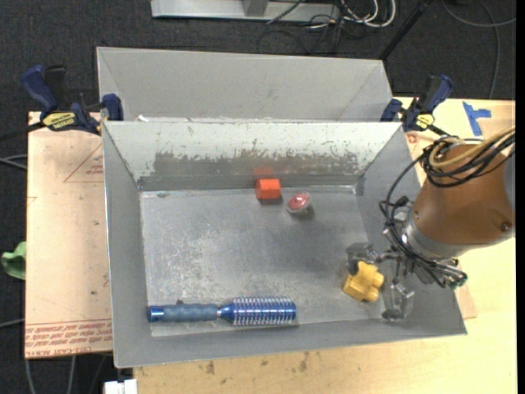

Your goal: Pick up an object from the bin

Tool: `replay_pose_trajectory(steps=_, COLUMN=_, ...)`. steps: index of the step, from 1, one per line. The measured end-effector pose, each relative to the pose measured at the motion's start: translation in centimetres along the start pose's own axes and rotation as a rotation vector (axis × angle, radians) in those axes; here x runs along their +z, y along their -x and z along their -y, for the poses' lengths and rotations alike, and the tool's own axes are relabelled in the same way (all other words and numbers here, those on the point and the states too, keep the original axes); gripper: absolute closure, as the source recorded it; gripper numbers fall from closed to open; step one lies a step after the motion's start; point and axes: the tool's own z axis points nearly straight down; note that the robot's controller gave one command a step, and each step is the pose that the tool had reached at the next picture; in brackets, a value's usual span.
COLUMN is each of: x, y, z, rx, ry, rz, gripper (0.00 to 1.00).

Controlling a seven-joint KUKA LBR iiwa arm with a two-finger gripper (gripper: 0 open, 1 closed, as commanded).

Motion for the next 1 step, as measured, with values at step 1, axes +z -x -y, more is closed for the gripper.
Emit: replay_pose_trajectory(steps=1, x=4.71, y=3.84, z=3.34, rx=-0.072, ry=-0.002, rz=0.004, gripper=0.00)
